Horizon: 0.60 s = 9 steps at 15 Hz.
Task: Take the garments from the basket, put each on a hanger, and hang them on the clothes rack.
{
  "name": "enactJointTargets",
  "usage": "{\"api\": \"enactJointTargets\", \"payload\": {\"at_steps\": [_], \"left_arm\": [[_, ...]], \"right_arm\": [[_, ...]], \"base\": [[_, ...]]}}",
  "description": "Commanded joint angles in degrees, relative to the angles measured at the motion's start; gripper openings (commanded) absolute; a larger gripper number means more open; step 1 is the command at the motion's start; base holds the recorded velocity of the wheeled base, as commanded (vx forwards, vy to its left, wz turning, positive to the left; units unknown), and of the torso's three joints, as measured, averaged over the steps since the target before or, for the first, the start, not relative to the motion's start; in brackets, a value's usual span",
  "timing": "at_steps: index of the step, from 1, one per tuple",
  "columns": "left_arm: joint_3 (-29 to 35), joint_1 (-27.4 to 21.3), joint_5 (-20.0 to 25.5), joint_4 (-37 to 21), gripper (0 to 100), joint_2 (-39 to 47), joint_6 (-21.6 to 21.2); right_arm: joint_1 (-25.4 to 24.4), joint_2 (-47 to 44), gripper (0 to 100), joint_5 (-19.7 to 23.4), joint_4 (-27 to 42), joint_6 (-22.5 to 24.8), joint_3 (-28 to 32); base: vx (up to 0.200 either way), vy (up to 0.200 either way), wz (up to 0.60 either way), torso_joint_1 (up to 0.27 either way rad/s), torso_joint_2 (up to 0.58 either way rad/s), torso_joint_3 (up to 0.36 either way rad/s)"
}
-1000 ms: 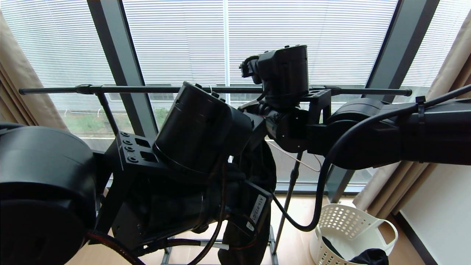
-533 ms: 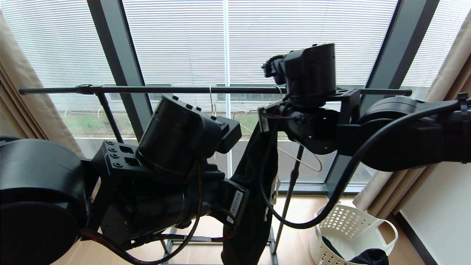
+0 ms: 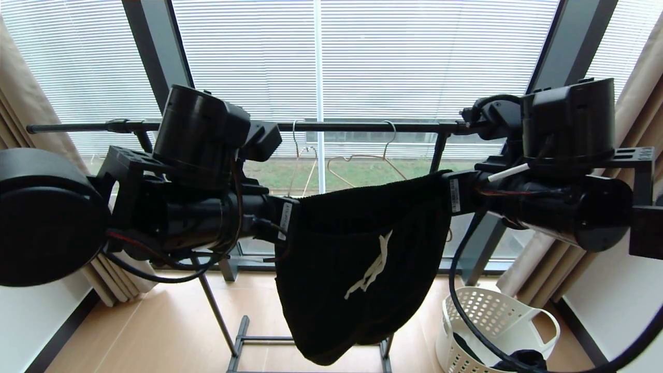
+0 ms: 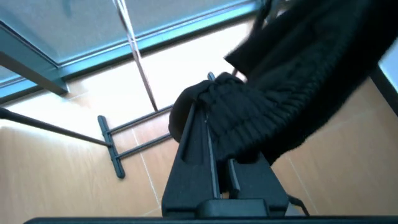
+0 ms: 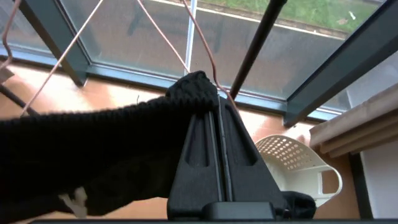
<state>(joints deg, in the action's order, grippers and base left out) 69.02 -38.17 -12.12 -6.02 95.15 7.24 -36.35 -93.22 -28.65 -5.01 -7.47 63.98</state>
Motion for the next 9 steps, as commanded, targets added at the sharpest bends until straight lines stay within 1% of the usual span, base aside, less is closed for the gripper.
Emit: {"api": "enactJointTargets", "payload": {"at_steps": [1, 2, 3, 4, 5, 7, 8, 9], "left_arm": [[4.5, 2.7, 0.0, -0.1, 0, 2.4, -0.1], [6.4, 3.3, 0.0, -0.2, 0, 3.5, -0.1], [6.4, 3.3, 0.0, -0.2, 0, 3.5, -0.1], [9.7, 3.3, -0.1, -0.4, 0, 5.3, -0.1], [11.5, 3.3, -0.1, -0.4, 0, 6.4, -0.2], [14.4, 3.2, 0.0, -0.4, 0, 7.5, -0.6], [15.5, 3.1, 0.0, -0.4, 0, 7.9, -0.6], [16.2, 3.1, 0.0, -0.4, 0, 8.2, -0.6]], "right_arm": [[0.1, 4.4, 0, 2.5, 0.2, 1.5, -3.7], [0.0, 4.7, 0, 2.9, 0.4, 2.4, -3.9], [0.0, 4.7, 0, 2.9, 0.4, 2.4, -3.9], [-1.8, 5.1, 0, 3.0, 0.4, 2.7, -5.1], [-2.3, 5.0, 0, 3.5, 0.2, 2.6, -5.4], [-2.3, 5.0, 0, 7.7, 0.1, 4.2, -7.5], [-2.3, 4.8, 0, 8.9, 0.1, 5.2, -8.3], [-2.3, 4.5, 0, 9.0, 0.0, 5.5, -8.7]], "base": [[0.000, 0.000, 0.00, 0.000, 0.00, 0.000], [0.000, 0.000, 0.00, 0.000, 0.00, 0.000], [0.000, 0.000, 0.00, 0.000, 0.00, 0.000], [0.000, 0.000, 0.00, 0.000, 0.00, 0.000], [0.000, 0.000, 0.00, 0.000, 0.00, 0.000], [0.000, 0.000, 0.00, 0.000, 0.00, 0.000], [0.000, 0.000, 0.00, 0.000, 0.00, 0.000], [0.000, 0.000, 0.00, 0.000, 0.00, 0.000]]}}
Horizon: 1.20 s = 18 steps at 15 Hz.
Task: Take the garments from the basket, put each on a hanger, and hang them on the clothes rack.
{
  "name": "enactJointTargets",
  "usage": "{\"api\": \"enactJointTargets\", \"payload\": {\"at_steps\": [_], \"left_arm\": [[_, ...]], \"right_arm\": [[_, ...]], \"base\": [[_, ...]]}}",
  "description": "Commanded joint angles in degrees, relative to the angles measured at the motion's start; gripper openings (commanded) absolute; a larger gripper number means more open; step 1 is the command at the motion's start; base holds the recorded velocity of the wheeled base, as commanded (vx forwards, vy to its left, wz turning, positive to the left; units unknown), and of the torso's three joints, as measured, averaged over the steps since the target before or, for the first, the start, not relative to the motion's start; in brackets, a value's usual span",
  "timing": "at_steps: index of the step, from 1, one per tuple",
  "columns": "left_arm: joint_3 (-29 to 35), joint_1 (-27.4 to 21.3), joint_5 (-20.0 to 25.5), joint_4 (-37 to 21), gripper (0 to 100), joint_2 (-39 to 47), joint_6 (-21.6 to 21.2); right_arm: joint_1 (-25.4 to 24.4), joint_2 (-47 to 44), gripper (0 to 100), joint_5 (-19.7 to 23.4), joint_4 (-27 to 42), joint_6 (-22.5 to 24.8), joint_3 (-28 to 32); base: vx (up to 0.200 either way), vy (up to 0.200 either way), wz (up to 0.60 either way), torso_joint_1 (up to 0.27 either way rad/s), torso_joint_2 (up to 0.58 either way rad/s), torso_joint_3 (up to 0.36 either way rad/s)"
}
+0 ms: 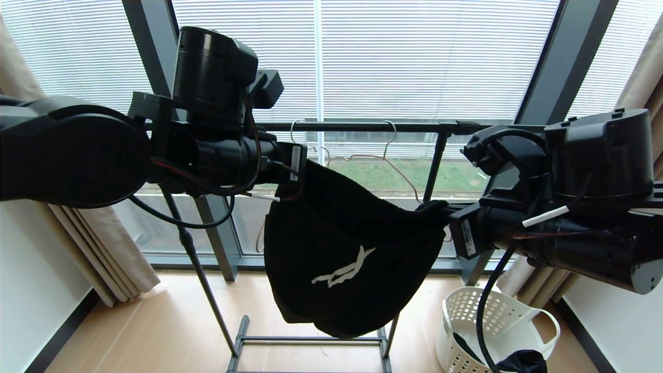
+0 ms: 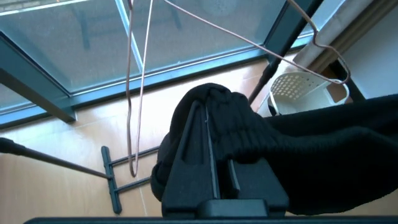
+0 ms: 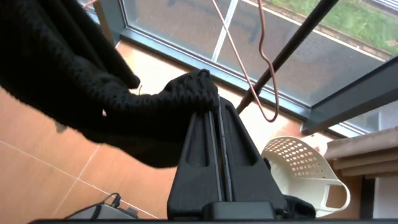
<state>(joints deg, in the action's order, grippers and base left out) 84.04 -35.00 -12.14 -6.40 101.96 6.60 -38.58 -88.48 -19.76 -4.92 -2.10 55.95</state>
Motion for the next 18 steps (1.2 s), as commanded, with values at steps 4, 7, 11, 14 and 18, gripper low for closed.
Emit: {"api": "enactJointTargets", "payload": {"at_steps": [4, 7, 11, 14, 18], "left_arm": [[5.2, -0.6, -0.2, -0.1, 0, 2.7, 0.0], [10.9, -1.9, -0.5, -1.8, 0, 5.2, 0.0], [18.4, -2.6, -2.6, -5.8, 0, 7.5, 0.1], [21.7, -3.8, -4.7, -7.1, 0, 8.5, 0.1], [21.3, -4.7, -5.4, -7.2, 0, 8.7, 0.1]], "right_arm": [[0.0, -3.1, 100, 0.2, -1.1, 2.3, -2.7], [0.2, -5.8, 100, 2.3, -10.7, 7.5, -8.3], [0.4, -5.8, 100, 10.2, -19.8, 15.0, -16.1], [0.4, -6.0, 100, 14.3, -28.7, 18.3, -21.2], [0.3, -5.8, 100, 21.5, -36.6, 18.0, -23.3]], "base": [[0.000, 0.000, 0.00, 0.000, 0.00, 0.000], [0.000, 0.000, 0.00, 0.000, 0.00, 0.000], [0.000, 0.000, 0.00, 0.000, 0.00, 0.000], [0.000, 0.000, 0.00, 0.000, 0.00, 0.000], [0.000, 0.000, 0.00, 0.000, 0.00, 0.000]]}}
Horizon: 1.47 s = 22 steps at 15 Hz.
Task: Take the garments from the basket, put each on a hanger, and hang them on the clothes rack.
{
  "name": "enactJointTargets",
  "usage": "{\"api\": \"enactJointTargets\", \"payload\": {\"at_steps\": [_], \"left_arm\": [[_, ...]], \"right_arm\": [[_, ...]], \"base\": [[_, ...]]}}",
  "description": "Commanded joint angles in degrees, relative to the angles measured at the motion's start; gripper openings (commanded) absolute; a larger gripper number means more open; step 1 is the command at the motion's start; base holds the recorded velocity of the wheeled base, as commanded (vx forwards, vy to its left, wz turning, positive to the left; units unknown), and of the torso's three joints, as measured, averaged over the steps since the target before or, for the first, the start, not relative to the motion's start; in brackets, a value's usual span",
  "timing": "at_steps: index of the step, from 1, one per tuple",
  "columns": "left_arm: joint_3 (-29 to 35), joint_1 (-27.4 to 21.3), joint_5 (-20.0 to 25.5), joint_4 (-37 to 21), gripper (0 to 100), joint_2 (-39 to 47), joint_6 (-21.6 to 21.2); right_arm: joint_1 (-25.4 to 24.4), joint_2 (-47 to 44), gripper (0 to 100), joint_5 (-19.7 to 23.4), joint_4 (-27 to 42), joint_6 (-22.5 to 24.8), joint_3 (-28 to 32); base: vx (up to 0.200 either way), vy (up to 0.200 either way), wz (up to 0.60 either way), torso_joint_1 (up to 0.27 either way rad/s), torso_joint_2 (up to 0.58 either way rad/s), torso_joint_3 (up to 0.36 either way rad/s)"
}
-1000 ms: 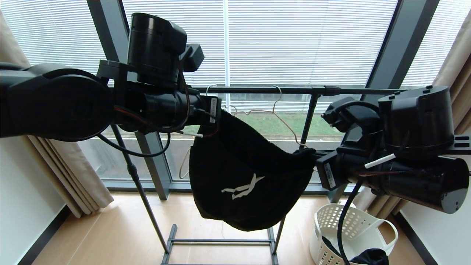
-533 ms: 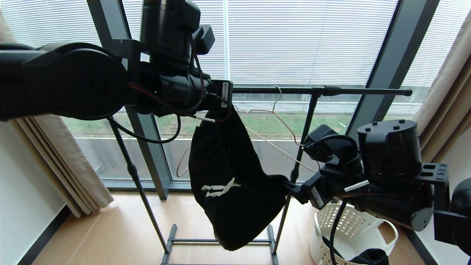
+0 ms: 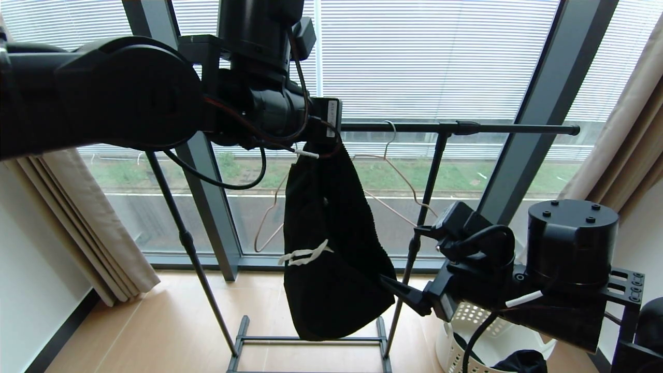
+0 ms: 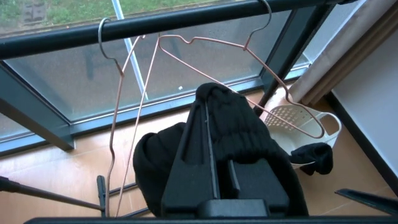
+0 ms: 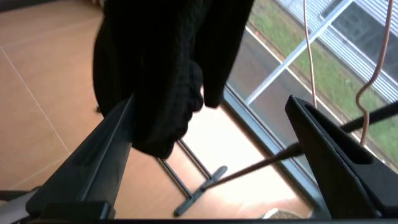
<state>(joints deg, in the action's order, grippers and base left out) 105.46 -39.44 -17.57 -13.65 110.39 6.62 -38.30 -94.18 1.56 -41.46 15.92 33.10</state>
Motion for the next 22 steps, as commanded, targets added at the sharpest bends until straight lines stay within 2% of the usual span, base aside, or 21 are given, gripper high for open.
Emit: {"api": "enactJointTargets", "payload": {"at_steps": [1, 4, 7, 8, 9, 10, 11, 12, 15, 22], "left_arm": [[-0.4, -0.6, 0.0, 0.0, 0, 0.3, 0.1], [-0.5, -1.4, -0.5, 0.0, 0, 0.3, 0.0], [-1.9, -2.6, -0.5, -0.1, 0, 0.1, 0.0], [-2.3, -2.9, -0.5, -0.1, 0, 0.1, 0.0], [-2.4, -2.9, -0.5, -0.1, 0, 0.1, 0.0], [-2.4, -2.9, -0.5, -0.1, 0, 0.0, 0.0], [-2.4, -3.0, -0.5, -0.1, 0, 0.0, 0.0], [-2.5, -2.9, -0.5, -0.1, 0, 0.0, -0.1], [-3.1, -2.8, -0.5, -0.1, 0, -0.4, -0.1], [-3.4, -2.2, -0.5, -0.1, 0, -1.3, -0.1]], "right_arm": [[-0.1, -0.1, 100, 0.1, -0.8, -0.7, 0.0], [-1.7, 0.0, 100, -0.5, -1.1, -9.0, 3.0], [-3.8, -0.8, 100, -5.6, -0.2, -18.9, 8.8], [-3.9, -2.3, 100, -7.4, -0.2, -19.7, 10.5], [-3.8, -3.3, 100, -8.9, -0.2, -19.8, 11.5], [-3.6, -6.4, 100, -13.7, -0.4, -19.7, 13.4], [-3.6, -7.9, 100, -16.1, -0.6, -19.7, 13.9], [-3.0, -8.6, 100, -16.8, -0.6, -19.7, 13.9], [-0.6, -8.6, 100, -16.9, -0.4, -19.3, 13.9], [7.0, -8.7, 100, -16.6, -0.3, -14.3, 13.7]], "base": [[0.000, 0.000, 0.00, 0.000, 0.00, 0.000], [0.000, 0.000, 0.00, 0.000, 0.00, 0.000], [0.000, 0.000, 0.00, 0.000, 0.00, 0.000], [0.000, 0.000, 0.00, 0.000, 0.00, 0.000], [0.000, 0.000, 0.00, 0.000, 0.00, 0.000], [0.000, 0.000, 0.00, 0.000, 0.00, 0.000], [0.000, 0.000, 0.00, 0.000, 0.00, 0.000], [0.000, 0.000, 0.00, 0.000, 0.00, 0.000], [0.000, 0.000, 0.00, 0.000, 0.00, 0.000], [0.000, 0.000, 0.00, 0.000, 0.00, 0.000]]}}
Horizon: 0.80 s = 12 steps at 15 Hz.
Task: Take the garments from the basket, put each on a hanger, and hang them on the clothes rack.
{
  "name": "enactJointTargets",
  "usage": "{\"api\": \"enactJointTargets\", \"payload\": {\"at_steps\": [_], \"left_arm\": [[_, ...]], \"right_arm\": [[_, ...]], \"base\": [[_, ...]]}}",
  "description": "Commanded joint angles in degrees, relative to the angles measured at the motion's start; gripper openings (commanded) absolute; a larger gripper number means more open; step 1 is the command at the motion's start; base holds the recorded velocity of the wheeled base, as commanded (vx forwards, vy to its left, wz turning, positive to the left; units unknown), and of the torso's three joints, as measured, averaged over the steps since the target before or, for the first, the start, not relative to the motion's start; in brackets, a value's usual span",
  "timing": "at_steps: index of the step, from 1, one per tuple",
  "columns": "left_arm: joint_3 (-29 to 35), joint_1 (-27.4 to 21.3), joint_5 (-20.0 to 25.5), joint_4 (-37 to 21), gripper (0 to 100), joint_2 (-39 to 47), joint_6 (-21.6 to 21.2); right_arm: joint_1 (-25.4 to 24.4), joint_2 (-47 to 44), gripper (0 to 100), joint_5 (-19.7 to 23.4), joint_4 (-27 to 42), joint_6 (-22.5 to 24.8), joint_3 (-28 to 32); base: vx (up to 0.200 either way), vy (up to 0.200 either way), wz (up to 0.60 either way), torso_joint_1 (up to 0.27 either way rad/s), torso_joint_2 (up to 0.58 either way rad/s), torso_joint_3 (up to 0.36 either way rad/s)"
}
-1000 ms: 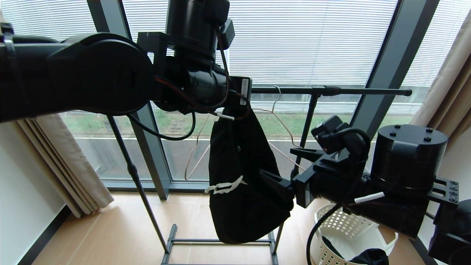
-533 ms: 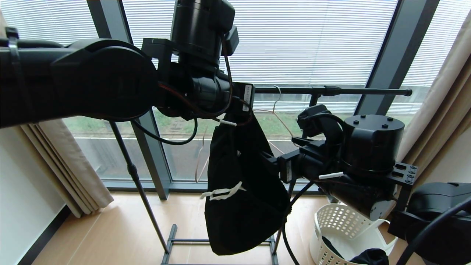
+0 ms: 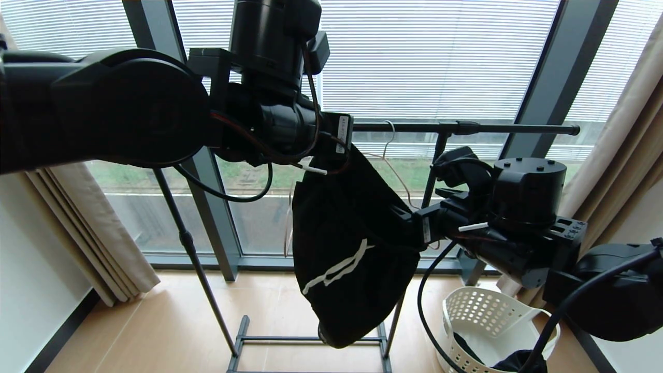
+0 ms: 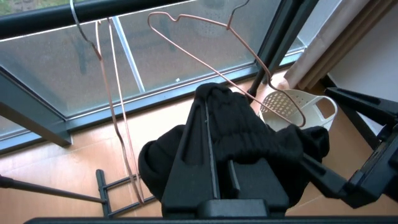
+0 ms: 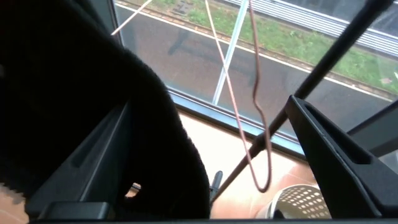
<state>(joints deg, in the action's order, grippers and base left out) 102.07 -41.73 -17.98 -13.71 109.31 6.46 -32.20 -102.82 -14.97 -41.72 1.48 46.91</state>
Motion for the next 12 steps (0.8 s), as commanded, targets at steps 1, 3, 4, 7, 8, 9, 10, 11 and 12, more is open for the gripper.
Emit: {"api": "enactJointTargets", "payload": {"at_steps": [1, 3, 4, 7, 8, 9, 10, 11, 12], "left_arm": [[0.1, 0.2, 0.0, 0.0, 0, -0.2, 0.0], [0.1, 0.2, 0.0, 0.0, 0, -0.2, 0.0], [0.0, 0.2, 0.0, 0.0, 0, -0.3, 0.1], [0.0, 0.2, 0.0, 0.0, 0, -0.3, 0.1], [-0.1, 0.2, 0.0, 0.0, 0, -0.3, 0.1], [-0.4, 0.2, 0.0, 0.0, 0, -0.3, 0.1], [-0.6, 0.2, 0.0, 0.0, 0, -0.4, 0.1], [-0.8, 0.2, 0.0, 0.0, 0, -0.8, 0.1], [-1.1, 0.2, 0.0, 0.0, 0, -0.9, 0.1]], "right_arm": [[1.3, -0.1, 100, 0.3, 0.0, 0.2, -0.1], [1.8, -0.2, 100, 1.3, 0.1, 1.0, -0.3], [2.7, -0.8, 100, 2.1, 0.0, 1.9, -0.9], [3.3, -1.5, 100, 2.6, 0.0, 2.3, -1.3], [3.5, -1.8, 100, 2.7, 0.0, 3.6, -1.6], [3.5, -1.8, 100, 2.7, -0.1, 3.8, -1.9], [3.5, -1.9, 100, 2.8, -0.1, 3.8, -2.1], [3.5, -2.0, 100, 3.1, -0.1, 3.8, -2.2], [3.5, -2.0, 100, 4.7, -0.2, 3.8, -2.8]], "base": [[0.000, 0.000, 0.00, 0.000, 0.00, 0.000], [0.000, 0.000, 0.00, 0.000, 0.00, 0.000], [0.000, 0.000, 0.00, 0.000, 0.00, 0.000], [0.000, 0.000, 0.00, 0.000, 0.00, 0.000], [0.000, 0.000, 0.00, 0.000, 0.00, 0.000], [0.000, 0.000, 0.00, 0.000, 0.00, 0.000], [0.000, 0.000, 0.00, 0.000, 0.00, 0.000], [0.000, 0.000, 0.00, 0.000, 0.00, 0.000], [0.000, 0.000, 0.00, 0.000, 0.00, 0.000]]}}
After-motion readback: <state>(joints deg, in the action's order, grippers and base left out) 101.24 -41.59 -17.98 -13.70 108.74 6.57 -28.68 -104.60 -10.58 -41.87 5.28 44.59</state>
